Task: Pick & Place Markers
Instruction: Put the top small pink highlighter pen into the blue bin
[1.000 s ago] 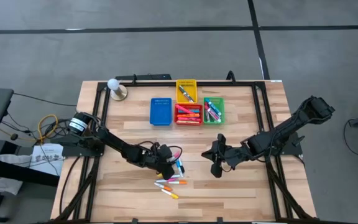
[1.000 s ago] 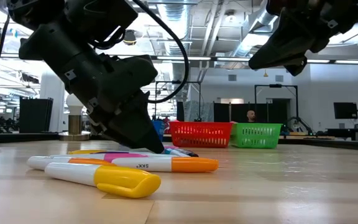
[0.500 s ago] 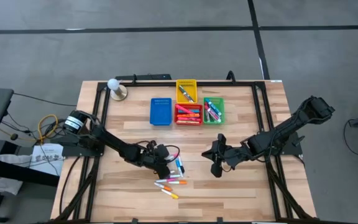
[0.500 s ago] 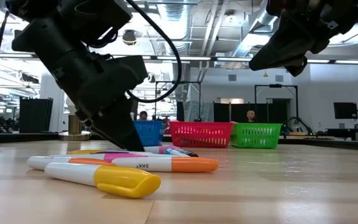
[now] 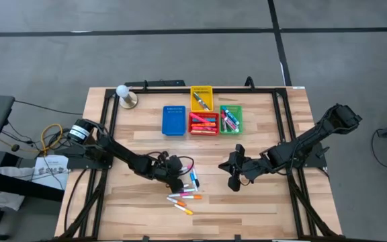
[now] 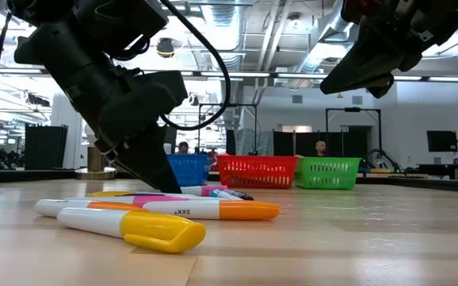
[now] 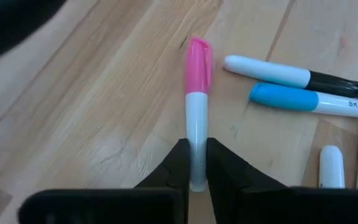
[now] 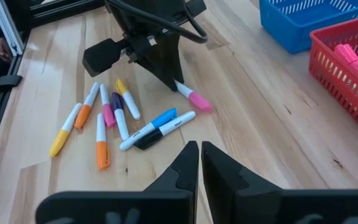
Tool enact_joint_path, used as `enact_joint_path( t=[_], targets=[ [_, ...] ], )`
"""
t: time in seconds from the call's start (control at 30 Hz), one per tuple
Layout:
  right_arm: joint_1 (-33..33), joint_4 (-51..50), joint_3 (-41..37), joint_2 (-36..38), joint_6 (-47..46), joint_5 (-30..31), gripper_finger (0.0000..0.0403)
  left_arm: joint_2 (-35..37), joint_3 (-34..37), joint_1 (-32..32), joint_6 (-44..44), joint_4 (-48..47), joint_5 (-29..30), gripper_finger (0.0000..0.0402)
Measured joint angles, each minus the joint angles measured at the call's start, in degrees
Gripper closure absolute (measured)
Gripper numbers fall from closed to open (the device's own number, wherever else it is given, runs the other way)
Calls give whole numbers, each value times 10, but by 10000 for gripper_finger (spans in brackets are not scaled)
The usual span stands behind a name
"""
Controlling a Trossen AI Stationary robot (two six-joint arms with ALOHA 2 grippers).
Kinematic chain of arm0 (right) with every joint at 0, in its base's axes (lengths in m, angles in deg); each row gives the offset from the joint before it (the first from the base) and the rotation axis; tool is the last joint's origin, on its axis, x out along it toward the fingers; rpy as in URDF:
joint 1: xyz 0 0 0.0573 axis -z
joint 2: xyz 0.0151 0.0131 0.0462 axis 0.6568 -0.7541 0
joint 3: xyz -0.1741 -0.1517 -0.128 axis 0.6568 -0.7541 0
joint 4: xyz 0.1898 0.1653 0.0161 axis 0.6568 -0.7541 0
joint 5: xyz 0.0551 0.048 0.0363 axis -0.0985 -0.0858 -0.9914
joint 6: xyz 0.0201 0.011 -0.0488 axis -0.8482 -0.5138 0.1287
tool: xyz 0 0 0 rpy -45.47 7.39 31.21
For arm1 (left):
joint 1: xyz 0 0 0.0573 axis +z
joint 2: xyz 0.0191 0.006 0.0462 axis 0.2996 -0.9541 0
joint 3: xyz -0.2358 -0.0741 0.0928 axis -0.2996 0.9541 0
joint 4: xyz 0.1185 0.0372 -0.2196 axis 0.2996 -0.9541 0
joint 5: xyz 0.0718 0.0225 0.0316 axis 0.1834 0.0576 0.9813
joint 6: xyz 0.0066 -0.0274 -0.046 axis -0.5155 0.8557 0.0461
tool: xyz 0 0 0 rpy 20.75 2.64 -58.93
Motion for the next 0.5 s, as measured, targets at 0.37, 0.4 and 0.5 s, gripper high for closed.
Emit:
enact_joint_path(
  t=[0.37, 0.4, 0.5],
  targets=[
    [0, 0, 0, 0, 0, 2, 392, 58, 2, 1, -1, -5, 47, 363],
    [0, 0, 0, 0, 0, 3, 392, 68, 2, 1, -1, -5, 59, 366],
    [0, 0, 0, 0, 0, 3, 392, 103, 1, 1, -1, -4, 109, 367]
  ],
)
